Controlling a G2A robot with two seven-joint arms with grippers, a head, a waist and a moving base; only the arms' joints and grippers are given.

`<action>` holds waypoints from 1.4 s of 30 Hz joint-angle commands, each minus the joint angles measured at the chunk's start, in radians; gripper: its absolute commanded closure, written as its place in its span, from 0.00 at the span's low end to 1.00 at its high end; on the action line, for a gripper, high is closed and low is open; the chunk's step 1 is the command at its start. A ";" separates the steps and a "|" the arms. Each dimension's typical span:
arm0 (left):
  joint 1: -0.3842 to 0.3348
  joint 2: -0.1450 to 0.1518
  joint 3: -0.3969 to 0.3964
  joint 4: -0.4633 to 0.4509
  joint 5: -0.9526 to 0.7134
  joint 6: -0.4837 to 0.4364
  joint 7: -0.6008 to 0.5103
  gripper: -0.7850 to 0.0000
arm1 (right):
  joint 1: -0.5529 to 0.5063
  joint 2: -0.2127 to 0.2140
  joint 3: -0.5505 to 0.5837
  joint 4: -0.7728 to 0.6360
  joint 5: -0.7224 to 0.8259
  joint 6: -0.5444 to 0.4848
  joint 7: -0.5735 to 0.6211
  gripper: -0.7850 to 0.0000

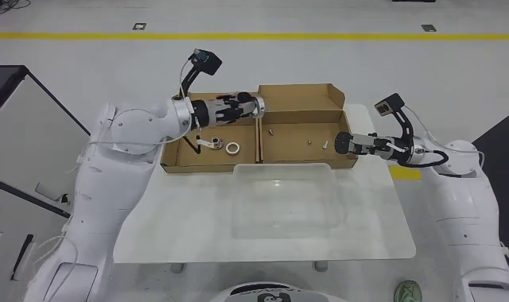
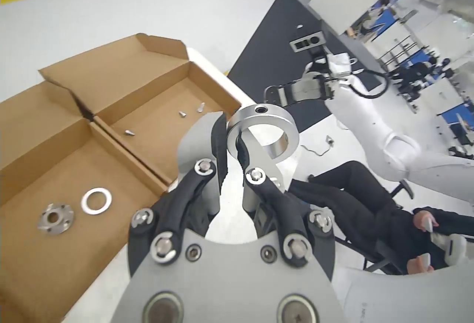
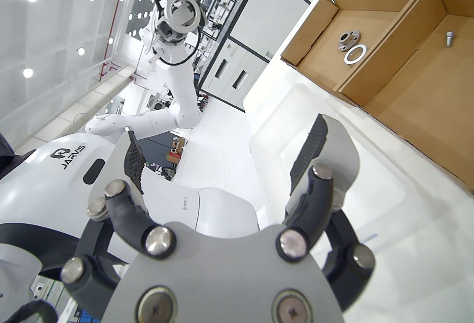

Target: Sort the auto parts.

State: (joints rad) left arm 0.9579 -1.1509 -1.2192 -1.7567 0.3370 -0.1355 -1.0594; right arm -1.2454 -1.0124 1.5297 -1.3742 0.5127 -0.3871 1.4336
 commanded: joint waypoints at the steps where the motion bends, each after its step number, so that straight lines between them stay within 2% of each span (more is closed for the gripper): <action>1: -0.036 0.001 0.017 0.037 0.055 -0.002 -0.018 1.00 | 0.000 0.000 0.000 0.000 0.000 0.000 0.000 0.00; 9: -0.178 -0.004 0.126 0.225 0.262 -0.047 -0.088 1.00 | 0.000 0.000 0.000 0.000 0.000 0.000 0.000 0.00; 14: -0.223 -0.009 0.179 0.333 0.336 -0.054 -0.125 1.00 | 0.000 0.000 0.000 0.000 0.000 0.000 0.000 0.00; 28: -0.219 -0.004 0.254 0.500 0.529 -0.043 -0.180 1.00 | 0.000 0.000 0.000 0.000 0.000 0.000 0.000 0.00; 42: -0.215 -0.013 0.300 0.680 0.604 -0.077 -0.090 1.00 | 0.000 0.000 0.000 0.000 0.000 0.000 0.000 0.00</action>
State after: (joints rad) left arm 0.7445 -1.1626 -0.9216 -1.0845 0.9448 -0.2116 -1.1543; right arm -1.2454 -1.0124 1.5297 -1.3742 0.5127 -0.3871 1.4336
